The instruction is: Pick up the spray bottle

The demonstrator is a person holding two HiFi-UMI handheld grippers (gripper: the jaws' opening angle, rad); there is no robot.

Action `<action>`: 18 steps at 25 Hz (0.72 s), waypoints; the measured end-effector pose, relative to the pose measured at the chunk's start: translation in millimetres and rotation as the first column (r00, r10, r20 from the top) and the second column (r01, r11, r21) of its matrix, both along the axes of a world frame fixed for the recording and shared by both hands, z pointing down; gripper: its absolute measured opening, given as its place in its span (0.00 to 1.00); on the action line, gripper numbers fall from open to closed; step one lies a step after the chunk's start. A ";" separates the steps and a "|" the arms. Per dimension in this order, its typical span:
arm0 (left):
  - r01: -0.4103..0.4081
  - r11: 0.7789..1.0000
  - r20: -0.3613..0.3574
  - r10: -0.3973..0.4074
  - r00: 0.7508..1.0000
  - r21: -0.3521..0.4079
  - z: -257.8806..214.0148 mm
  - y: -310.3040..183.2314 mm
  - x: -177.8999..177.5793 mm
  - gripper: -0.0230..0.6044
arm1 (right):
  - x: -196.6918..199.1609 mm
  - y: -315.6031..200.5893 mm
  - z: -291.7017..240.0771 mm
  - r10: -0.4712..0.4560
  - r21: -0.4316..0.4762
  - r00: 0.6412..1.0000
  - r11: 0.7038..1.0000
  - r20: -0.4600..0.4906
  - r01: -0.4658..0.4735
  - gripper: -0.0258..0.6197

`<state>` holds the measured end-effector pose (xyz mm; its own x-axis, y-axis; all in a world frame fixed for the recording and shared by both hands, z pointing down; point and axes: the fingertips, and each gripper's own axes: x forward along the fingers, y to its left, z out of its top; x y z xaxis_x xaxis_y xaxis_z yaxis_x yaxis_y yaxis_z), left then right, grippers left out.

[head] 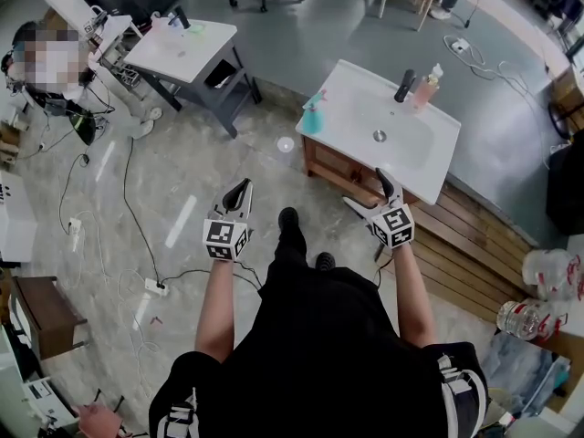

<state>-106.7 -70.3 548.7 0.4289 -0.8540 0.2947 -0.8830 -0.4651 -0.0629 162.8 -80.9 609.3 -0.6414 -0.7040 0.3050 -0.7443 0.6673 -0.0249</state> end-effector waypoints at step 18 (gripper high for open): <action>-0.168 0.985 -0.023 0.167 0.986 -0.043 13.7 -219.6 -60.3 0.08 | -94.7 -189.9 2.0 0.068 -0.034 0.996 0.997 -0.062 -0.070 0.82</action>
